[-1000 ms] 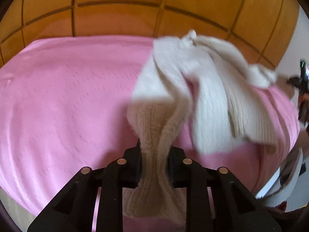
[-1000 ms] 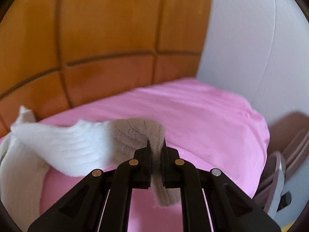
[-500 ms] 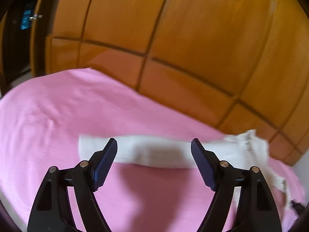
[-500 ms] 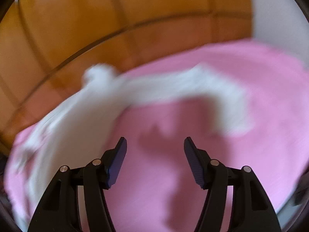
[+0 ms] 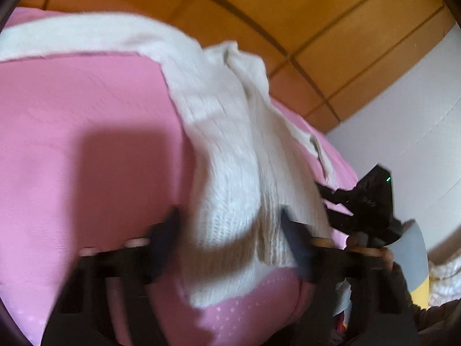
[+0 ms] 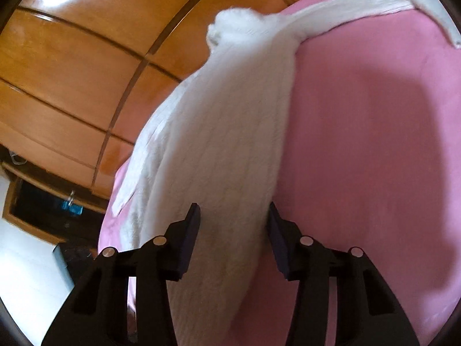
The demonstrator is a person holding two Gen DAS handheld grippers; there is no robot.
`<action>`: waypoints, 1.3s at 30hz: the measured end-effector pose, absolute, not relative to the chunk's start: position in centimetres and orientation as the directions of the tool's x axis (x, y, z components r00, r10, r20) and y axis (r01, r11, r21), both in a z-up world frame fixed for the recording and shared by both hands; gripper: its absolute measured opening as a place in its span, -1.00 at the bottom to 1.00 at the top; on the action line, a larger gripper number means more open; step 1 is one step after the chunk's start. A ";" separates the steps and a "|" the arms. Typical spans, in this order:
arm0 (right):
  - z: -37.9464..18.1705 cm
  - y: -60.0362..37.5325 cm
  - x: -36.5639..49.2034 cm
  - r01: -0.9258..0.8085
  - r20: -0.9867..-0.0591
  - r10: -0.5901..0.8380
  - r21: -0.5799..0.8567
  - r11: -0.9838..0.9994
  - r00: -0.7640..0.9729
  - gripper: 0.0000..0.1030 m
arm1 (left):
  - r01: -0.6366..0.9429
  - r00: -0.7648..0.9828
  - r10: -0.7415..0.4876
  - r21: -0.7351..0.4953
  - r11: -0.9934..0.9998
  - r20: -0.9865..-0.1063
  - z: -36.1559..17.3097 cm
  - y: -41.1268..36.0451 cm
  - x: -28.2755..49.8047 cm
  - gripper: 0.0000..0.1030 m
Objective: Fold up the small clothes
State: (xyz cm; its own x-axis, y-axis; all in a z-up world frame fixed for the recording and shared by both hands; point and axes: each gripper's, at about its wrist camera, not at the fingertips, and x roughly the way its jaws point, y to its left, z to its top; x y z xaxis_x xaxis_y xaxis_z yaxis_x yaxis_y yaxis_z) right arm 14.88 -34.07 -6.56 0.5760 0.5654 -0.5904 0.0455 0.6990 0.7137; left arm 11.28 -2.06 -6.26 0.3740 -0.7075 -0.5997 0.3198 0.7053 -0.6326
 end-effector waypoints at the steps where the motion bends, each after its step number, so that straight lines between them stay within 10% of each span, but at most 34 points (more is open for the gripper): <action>1: -6.1 -34.5 14.9 0.030 -0.593 0.569 0.707 0.707 0.570 -0.10 | 0.312 0.359 -0.706 -0.634 0.708 -0.611 -6.7 -2.3 11.6 -0.54; 4: -5.9 -33.8 15.4 0.009 -0.611 0.578 0.691 0.722 0.541 -0.87 | 0.264 0.378 -0.710 -0.667 0.697 -0.594 -6.2 -1.0 12.0 -0.84; 19: 10.9 -38.3 7.9 -0.097 -0.475 0.359 0.491 0.866 0.803 -0.90 | 0.234 0.509 -0.726 -0.737 0.634 -0.462 5.7 8.1 7.8 -0.93; 28: -0.1 -40.6 5.7 0.168 -0.707 0.236 0.451 0.877 0.666 -0.90 | 0.038 0.400 -0.601 -0.643 0.765 -0.692 -2.9 8.1 4.4 -0.93; 31: -4.0 -40.7 6.2 0.222 -0.765 0.231 0.437 0.872 0.601 -0.80 | 0.041 0.386 -0.523 -0.552 0.833 -0.760 -5.0 6.6 4.8 -0.90; 34: -4.7 -41.9 6.2 0.250 -0.736 0.253 0.499 0.830 0.627 0.06 | 0.050 0.407 -0.509 -0.537 0.842 -0.759 -5.1 6.7 5.3 -0.56; 36: -5.2 -42.4 6.8 0.236 -0.718 0.301 0.544 0.805 0.628 0.10 | 0.041 0.438 -0.522 -0.564 0.825 -0.732 -4.8 7.7 5.2 0.00; 39: -6.1 -41.9 7.7 0.222 -0.741 0.330 0.537 0.814 0.586 0.11 | 0.052 0.473 -0.546 -0.596 0.801 -0.692 -4.8 8.3 5.4 0.09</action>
